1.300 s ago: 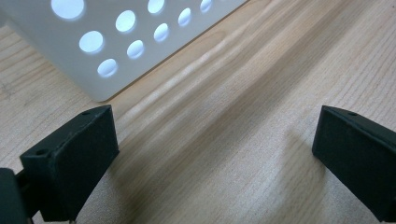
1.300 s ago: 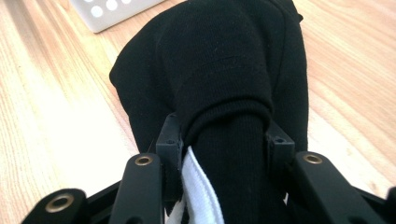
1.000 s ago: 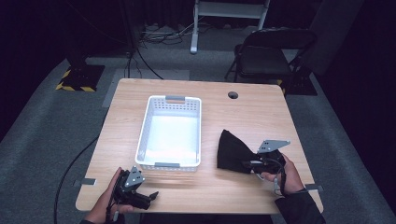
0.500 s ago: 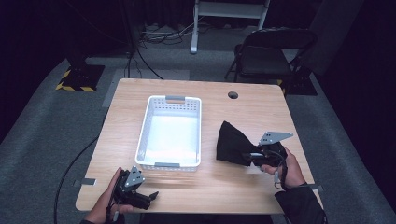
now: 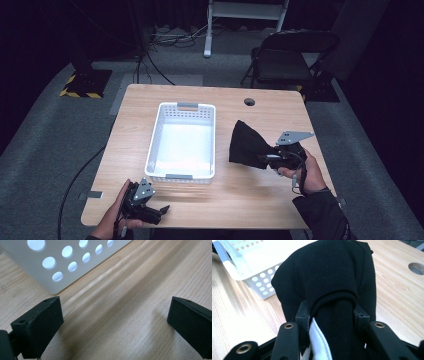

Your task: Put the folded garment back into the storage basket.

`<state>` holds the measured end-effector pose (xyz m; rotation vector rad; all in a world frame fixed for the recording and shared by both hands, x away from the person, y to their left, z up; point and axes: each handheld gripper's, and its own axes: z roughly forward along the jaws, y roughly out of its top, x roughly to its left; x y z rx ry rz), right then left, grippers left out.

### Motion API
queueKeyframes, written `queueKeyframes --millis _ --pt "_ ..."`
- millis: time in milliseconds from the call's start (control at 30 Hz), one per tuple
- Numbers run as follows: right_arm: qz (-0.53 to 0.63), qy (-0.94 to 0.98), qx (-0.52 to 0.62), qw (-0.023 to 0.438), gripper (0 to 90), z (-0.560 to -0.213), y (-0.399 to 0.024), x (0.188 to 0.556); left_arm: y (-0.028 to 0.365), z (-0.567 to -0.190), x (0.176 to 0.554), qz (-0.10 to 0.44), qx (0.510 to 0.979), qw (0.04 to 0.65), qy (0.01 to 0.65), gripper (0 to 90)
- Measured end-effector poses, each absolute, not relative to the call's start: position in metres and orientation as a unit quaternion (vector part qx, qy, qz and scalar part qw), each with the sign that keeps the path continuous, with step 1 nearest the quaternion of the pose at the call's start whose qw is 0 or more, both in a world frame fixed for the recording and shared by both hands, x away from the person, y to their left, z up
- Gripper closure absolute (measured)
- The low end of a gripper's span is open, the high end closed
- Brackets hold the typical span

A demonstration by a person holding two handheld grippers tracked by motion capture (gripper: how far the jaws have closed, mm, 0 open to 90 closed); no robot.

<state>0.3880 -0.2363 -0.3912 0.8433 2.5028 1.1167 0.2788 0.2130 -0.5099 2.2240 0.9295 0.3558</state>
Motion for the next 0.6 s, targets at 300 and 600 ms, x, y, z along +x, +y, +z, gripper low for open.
queueKeyframes --millis 300,600 --pt "0.391 0.865 0.281 0.141 60.9 -0.376 -0.223 0.394 0.213 -0.51 0.279 0.137 0.857 0.345 0.358 0.2" --pt "0.395 0.867 0.268 0.141 60.9 -0.368 -0.204 0.398 0.213 -0.51 0.279 0.137 0.857 0.345 0.358 0.2"
